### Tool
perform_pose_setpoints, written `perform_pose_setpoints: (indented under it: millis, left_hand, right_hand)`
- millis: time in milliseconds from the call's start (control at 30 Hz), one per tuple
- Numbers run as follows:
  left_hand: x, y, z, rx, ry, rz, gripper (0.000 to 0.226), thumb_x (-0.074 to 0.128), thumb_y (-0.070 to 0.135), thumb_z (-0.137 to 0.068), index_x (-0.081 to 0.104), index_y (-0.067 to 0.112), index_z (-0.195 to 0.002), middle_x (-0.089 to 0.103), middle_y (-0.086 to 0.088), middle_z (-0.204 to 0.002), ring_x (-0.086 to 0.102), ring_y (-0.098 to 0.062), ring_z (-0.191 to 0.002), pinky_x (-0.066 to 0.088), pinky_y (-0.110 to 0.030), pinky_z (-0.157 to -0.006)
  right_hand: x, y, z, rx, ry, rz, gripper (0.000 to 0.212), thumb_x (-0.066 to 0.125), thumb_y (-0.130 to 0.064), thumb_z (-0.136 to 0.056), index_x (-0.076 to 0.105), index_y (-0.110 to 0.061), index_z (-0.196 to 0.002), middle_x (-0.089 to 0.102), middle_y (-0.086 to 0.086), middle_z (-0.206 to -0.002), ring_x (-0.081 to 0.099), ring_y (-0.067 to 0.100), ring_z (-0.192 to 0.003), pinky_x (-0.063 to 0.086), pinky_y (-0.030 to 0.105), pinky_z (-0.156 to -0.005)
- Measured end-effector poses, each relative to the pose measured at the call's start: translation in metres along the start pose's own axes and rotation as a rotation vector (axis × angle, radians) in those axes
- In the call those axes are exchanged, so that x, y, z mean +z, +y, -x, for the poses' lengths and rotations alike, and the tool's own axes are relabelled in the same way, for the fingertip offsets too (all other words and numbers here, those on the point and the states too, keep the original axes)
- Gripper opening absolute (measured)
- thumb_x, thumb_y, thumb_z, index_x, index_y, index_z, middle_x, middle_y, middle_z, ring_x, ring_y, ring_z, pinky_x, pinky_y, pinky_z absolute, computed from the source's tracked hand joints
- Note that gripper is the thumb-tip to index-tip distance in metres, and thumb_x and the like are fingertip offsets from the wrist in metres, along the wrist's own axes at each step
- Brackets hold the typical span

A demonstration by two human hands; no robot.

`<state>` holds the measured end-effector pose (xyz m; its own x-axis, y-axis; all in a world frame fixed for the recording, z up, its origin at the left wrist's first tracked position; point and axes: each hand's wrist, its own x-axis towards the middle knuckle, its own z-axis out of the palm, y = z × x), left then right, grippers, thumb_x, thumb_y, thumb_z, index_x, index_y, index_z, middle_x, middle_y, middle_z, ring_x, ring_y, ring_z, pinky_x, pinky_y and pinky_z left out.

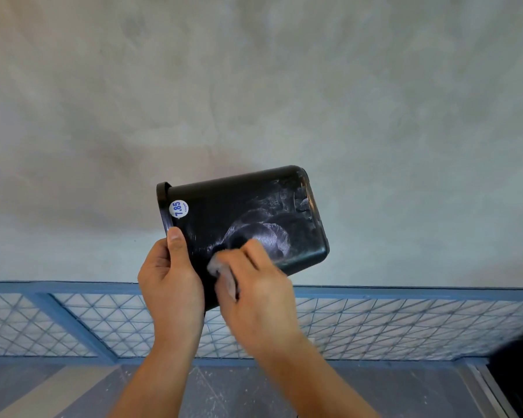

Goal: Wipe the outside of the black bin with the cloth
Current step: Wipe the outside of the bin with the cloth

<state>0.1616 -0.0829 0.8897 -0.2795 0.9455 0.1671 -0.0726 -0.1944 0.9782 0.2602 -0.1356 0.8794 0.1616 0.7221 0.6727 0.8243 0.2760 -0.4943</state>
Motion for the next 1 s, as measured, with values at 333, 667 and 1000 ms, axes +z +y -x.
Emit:
perform_pose_setpoints:
  millis: [333, 667, 1000]
  left_hand:
    - [0.002, 0.004, -0.001, 0.049, 0.017, -0.074, 0.051, 0.051, 0.051, -0.107, 0.056, 0.017, -0.069, 0.052, 0.007, -0.059, 0.047, -0.017, -0.063, 0.043, -0.043, -0.063]
    - [0.005, 0.010, 0.004, 0.039, 0.006, -0.075, 0.049, 0.051, 0.046, -0.109, 0.056, 0.019, -0.069, 0.054, 0.013, -0.059, 0.048, -0.009, -0.060, 0.044, -0.039, -0.063]
    - [0.007, 0.011, 0.008, 0.036, 0.022, -0.081, 0.049, 0.051, 0.048, -0.108, 0.059, 0.016, -0.072, 0.056, 0.006, -0.062, 0.052, -0.015, -0.063, 0.045, -0.038, -0.063]
  right_hand:
    - [-0.009, 0.012, 0.013, 0.054, 0.050, 0.002, 0.017, 0.058, -0.021, -0.089, 0.071, -0.025, -0.100, 0.054, -0.009, -0.099, 0.054, 0.008, -0.065, 0.052, 0.032, -0.051]
    - [-0.025, 0.027, -0.024, 0.085, 0.151, 0.104, 0.019, 0.059, -0.021, -0.097, 0.074, -0.024, -0.107, 0.056, -0.008, -0.102, 0.057, 0.007, -0.068, 0.054, 0.022, -0.058]
    - [-0.023, 0.023, -0.072, 0.084, 0.188, 0.137, 0.025, 0.053, -0.024, -0.099, 0.074, -0.020, -0.112, 0.057, 0.002, -0.103, 0.062, 0.024, -0.068, 0.057, 0.043, -0.054]
